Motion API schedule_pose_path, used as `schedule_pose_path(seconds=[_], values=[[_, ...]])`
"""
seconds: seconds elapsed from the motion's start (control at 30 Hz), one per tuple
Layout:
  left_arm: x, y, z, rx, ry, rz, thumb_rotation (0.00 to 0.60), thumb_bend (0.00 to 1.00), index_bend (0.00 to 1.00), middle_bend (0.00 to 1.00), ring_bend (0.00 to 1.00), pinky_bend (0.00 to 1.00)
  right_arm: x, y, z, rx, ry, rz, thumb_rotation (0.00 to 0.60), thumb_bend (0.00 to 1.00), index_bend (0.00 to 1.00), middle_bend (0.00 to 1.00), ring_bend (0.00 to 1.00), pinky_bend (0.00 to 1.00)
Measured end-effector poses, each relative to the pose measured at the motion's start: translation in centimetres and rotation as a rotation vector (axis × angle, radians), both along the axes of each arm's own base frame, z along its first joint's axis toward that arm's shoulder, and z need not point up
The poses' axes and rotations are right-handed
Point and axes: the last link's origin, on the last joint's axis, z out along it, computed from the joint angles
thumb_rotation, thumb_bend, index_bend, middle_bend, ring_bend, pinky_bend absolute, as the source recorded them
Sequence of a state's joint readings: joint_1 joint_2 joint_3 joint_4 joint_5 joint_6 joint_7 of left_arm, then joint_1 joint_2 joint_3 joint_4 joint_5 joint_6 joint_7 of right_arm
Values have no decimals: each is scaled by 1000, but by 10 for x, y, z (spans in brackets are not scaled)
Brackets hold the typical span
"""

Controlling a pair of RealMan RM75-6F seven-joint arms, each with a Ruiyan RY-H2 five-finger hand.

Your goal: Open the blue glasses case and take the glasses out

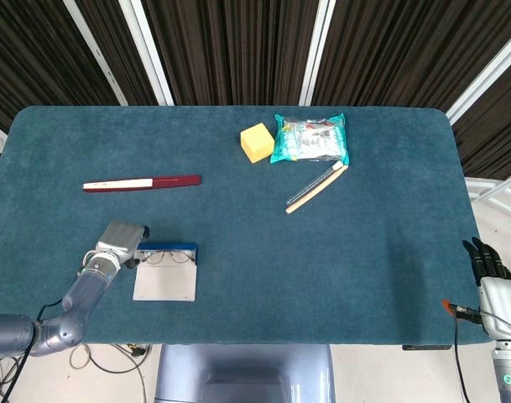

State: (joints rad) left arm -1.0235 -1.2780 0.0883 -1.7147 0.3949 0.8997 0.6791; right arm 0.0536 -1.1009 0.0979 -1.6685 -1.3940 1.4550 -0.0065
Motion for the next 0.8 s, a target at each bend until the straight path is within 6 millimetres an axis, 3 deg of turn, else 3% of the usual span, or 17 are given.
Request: schedule_pose_path(seconds=[0.33, 0.8], values=[[18, 4, -9, 104, -137, -110, 600, 234, 445, 1000, 907, 929, 0, 0, 0, 1, 1, 4, 600, 203, 0, 0, 0, 230], [24, 0, -32, 101, -122, -105, 600, 253, 448, 1000, 910, 933, 0, 0, 0, 7, -3, -3, 600, 203, 0, 0, 0, 230]])
